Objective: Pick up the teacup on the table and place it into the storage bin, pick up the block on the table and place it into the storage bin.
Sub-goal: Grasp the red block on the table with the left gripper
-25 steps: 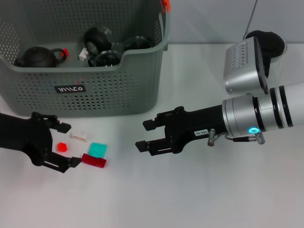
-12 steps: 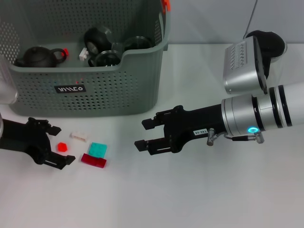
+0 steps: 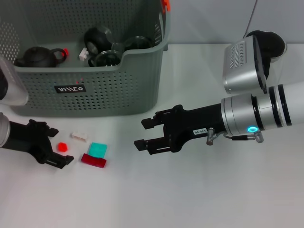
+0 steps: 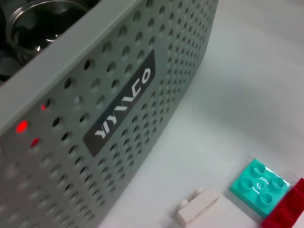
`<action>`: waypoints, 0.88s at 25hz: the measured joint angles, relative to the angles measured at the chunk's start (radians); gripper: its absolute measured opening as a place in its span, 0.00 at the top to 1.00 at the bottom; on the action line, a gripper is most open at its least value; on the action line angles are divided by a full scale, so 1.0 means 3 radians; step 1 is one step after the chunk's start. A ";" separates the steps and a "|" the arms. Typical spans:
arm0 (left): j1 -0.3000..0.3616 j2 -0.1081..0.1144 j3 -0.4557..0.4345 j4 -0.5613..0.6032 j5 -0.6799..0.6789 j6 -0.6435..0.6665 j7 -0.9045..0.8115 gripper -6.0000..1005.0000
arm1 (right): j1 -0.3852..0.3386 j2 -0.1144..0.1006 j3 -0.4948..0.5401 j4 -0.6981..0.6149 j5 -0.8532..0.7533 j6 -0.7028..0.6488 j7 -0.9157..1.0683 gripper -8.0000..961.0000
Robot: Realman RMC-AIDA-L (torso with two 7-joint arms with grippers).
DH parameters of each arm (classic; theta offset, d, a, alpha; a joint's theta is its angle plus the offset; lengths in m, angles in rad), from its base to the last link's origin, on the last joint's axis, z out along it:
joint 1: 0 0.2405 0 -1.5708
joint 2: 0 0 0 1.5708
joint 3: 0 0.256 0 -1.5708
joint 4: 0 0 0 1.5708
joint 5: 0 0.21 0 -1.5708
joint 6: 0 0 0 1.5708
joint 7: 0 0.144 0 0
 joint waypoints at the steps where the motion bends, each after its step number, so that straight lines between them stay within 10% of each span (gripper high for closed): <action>1: -0.0020 0.0006 0.0007 -0.0026 0.0014 -0.0018 -0.0014 0.09 | 0.0004 0.0000 0.0000 0.0000 0.0000 0.0006 0.0000 0.30; 12: -0.0105 0.0013 0.0045 -0.0097 0.0154 -0.0055 -0.0075 0.10 | 0.0027 0.0000 0.0000 0.0000 0.0000 0.0018 0.0008 0.30; 22: -0.0106 -0.0007 0.0074 -0.0139 0.0157 -0.0126 -0.0054 0.47 | 0.0032 0.0000 0.0000 0.0001 -0.0001 0.0031 0.0007 0.30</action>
